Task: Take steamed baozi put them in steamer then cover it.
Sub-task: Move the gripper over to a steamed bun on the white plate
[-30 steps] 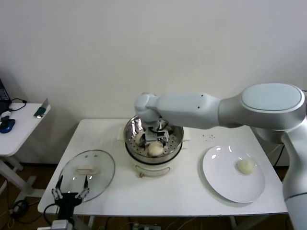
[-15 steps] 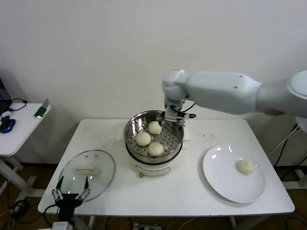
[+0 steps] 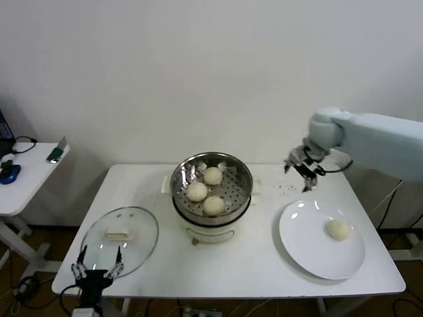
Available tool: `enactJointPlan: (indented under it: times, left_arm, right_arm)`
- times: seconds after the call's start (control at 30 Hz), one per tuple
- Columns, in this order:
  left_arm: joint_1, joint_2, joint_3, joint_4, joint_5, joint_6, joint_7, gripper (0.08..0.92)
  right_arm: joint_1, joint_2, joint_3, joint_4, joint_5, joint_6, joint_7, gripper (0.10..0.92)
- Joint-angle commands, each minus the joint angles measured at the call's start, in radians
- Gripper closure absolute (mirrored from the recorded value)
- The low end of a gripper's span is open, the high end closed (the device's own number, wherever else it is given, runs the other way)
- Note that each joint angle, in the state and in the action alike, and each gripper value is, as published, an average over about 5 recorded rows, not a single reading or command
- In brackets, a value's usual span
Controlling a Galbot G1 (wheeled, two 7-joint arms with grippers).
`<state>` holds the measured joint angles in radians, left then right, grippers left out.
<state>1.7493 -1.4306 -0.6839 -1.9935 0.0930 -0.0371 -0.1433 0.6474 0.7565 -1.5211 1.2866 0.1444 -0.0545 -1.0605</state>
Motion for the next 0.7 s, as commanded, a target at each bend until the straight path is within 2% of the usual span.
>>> enactJointPlan:
  times: [0.03,0.27,0.7]
  left_arm:
    - [0.017,-0.003,-0.02,-0.011,-0.006,0.001,0.0,0.177]
    - [0.017,-0.02,-0.021,-0.006,0.004,0.003,-0.001,0.177]
    - [0.017,-0.029,-0.025,0.01,0.017,0.002,-0.004,0.177]
  right_arm:
    - [-0.359,-0.209,0.221,-0.076,-0.157,-0.077,-0.026,0.203]
    - [-0.506,-0.191,0.357,-0.177,-0.257,-0.032,-0.027,0.203]
    - [-0.587,-0.138,0.461,-0.279,-0.286,-0.005,-0.023,0.203]
